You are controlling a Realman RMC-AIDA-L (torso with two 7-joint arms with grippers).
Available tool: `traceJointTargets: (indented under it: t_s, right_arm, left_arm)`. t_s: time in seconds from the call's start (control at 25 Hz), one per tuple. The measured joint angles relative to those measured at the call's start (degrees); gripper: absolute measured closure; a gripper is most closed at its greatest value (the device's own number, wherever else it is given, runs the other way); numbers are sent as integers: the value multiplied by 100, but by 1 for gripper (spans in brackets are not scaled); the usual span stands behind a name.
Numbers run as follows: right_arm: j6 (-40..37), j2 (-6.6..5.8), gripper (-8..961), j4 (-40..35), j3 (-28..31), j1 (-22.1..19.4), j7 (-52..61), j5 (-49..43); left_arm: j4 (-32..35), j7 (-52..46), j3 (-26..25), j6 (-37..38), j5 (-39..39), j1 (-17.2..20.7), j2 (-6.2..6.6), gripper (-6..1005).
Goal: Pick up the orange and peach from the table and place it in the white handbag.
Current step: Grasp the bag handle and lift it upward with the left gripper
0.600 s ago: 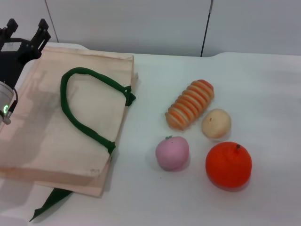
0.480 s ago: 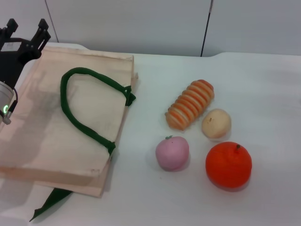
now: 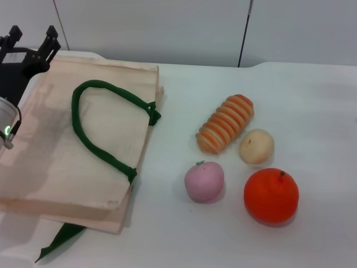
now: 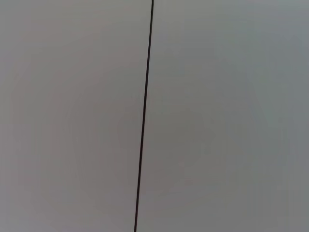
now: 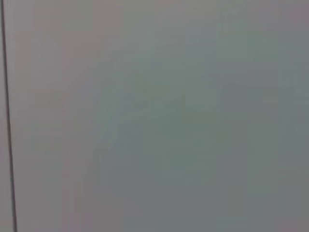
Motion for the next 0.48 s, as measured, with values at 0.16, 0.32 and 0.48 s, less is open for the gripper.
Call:
traceJointTargets:
  t_s: [0.16, 0.32, 0.48]
  right_arm:
    - [-1, -19, 76, -6, -3, 33, 73, -404]
    - [-11, -51, 76, -221, -3, 168, 603, -1346]
    - [-178, -61, 76, -788, -2, 318, 1638, -2556]
  left_arm:
    - [0, -233, 75, 175, 83, -43, 1, 162]
    - [72, -961, 194, 546, 400, -138, 57, 163]
    - [456, -1856, 237, 640, 1046, -160, 47, 164]
